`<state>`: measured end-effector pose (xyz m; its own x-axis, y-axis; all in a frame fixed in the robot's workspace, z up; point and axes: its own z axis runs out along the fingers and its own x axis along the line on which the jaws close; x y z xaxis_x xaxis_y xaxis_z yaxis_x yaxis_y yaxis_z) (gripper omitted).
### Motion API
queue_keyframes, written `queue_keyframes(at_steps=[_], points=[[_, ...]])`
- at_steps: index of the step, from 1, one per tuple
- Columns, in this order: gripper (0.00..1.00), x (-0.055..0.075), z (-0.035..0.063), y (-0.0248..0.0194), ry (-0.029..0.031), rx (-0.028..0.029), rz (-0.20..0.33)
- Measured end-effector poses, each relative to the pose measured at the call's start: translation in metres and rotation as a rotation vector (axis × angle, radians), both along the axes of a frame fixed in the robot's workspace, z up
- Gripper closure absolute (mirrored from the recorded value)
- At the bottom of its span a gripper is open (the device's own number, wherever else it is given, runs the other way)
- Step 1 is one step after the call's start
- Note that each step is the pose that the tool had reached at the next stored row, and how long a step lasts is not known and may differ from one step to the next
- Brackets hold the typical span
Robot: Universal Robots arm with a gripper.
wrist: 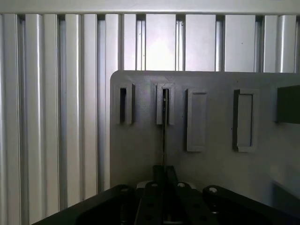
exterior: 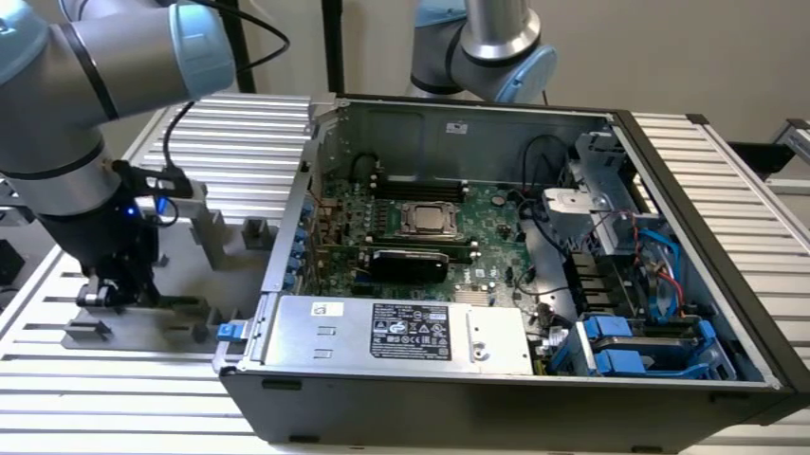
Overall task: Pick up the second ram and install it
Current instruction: 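Pick up the second ram and move it above second insertion slot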
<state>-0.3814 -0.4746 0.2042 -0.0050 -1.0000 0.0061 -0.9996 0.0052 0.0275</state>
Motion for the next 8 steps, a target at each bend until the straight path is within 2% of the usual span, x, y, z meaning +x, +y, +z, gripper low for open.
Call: queue_keyframes(at_steps=[4,8], points=[[1.0,0.0,0.0116,0.0,0.0,-0.0001,0.0],[1.0,0.0,0.0288,0.0,0.0001,0.0001,0.0]])
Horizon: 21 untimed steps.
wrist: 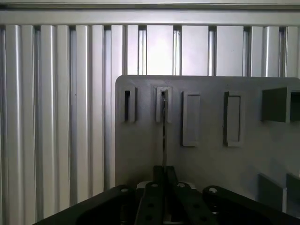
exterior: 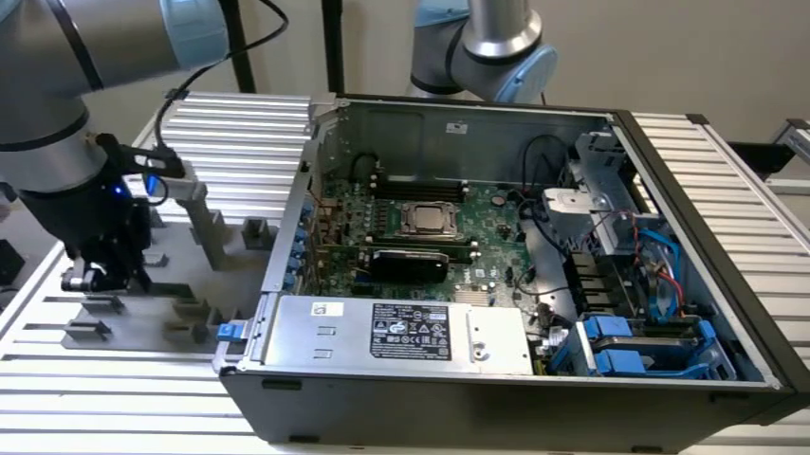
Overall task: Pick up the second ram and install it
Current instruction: 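Pick up the second ram and move it above second insertion slot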
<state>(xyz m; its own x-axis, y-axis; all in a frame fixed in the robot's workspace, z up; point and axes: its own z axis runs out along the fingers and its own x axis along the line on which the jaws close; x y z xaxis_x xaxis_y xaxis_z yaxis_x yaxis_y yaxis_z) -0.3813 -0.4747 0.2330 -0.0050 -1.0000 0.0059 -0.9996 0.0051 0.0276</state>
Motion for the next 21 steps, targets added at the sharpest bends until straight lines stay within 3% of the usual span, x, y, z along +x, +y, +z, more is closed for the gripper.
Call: queue_keyframes(at_steps=[12,21], points=[[1.0,0.005,0.0543,0.0001,-0.0001,0.0,0.0],[1.0,0.03,0.0955,0.0031,0.0,-0.0001,0.0]])
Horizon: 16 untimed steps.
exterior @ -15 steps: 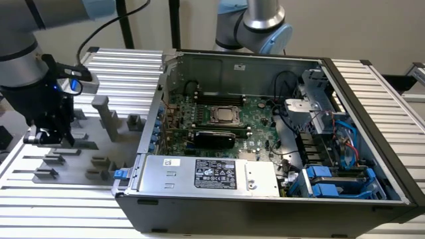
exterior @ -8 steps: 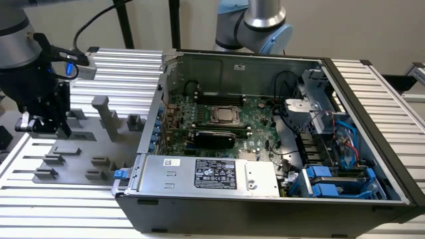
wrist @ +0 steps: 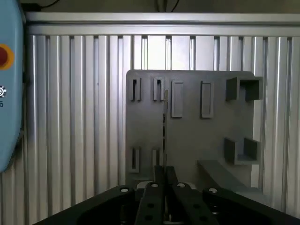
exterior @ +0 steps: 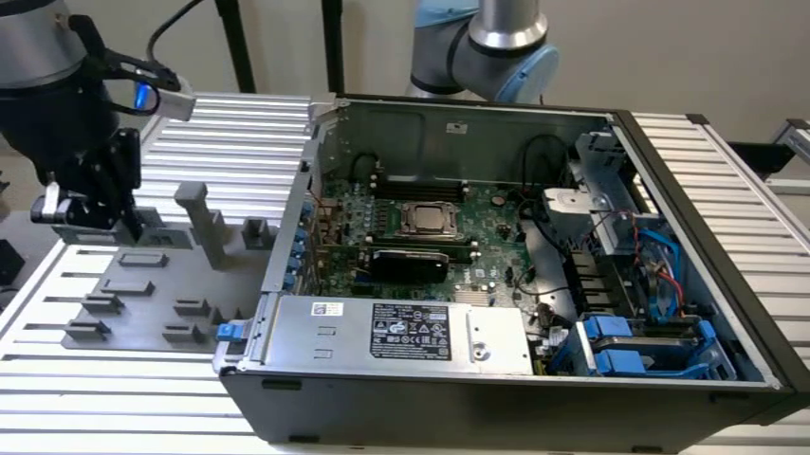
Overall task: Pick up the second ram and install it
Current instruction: 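Pick up the second ram and move it above second insertion slot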
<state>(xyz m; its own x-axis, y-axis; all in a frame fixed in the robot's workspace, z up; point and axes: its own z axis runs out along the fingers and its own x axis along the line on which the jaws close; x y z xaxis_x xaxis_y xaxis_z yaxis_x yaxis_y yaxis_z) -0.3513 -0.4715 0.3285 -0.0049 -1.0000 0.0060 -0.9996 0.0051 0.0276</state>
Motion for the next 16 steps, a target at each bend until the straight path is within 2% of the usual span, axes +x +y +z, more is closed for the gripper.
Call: queue_keyframes(at_steps=[9,16], points=[[1.0,0.028,0.04,0.0047,-0.0001,0.0001,0.0],[1.0,0.054,0.0635,0.0071,0.0,0.0,0.0]])
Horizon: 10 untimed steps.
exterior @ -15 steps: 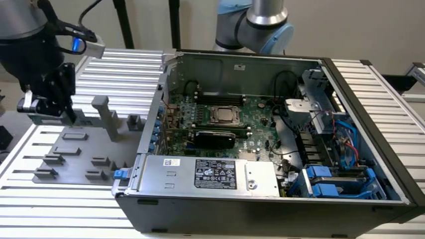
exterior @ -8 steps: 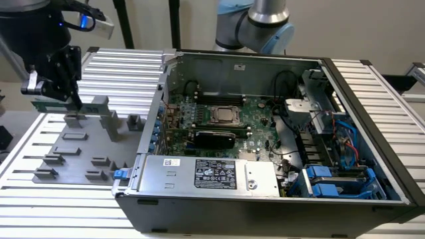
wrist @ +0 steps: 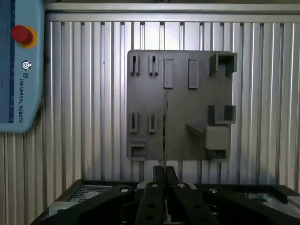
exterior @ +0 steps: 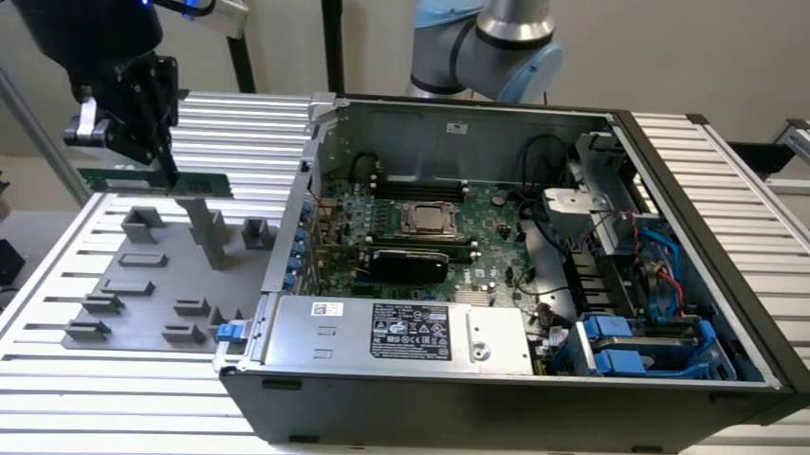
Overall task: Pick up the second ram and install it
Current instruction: 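Pick up the second ram and move it above second insertion slot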
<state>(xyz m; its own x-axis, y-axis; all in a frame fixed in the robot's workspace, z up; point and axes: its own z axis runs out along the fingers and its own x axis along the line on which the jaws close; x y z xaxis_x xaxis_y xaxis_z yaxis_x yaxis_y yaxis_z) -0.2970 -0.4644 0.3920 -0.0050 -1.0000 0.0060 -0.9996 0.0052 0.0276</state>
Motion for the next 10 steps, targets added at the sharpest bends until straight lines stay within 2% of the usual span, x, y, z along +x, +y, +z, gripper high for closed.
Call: queue_keyframes(at_steps=[5,10], points=[[1.0,0.02,0.0115,0.0014,0.0,0.0001,0.0],[1.0,0.042,0.0143,0.0021,0.0,0.0029,0.0]])
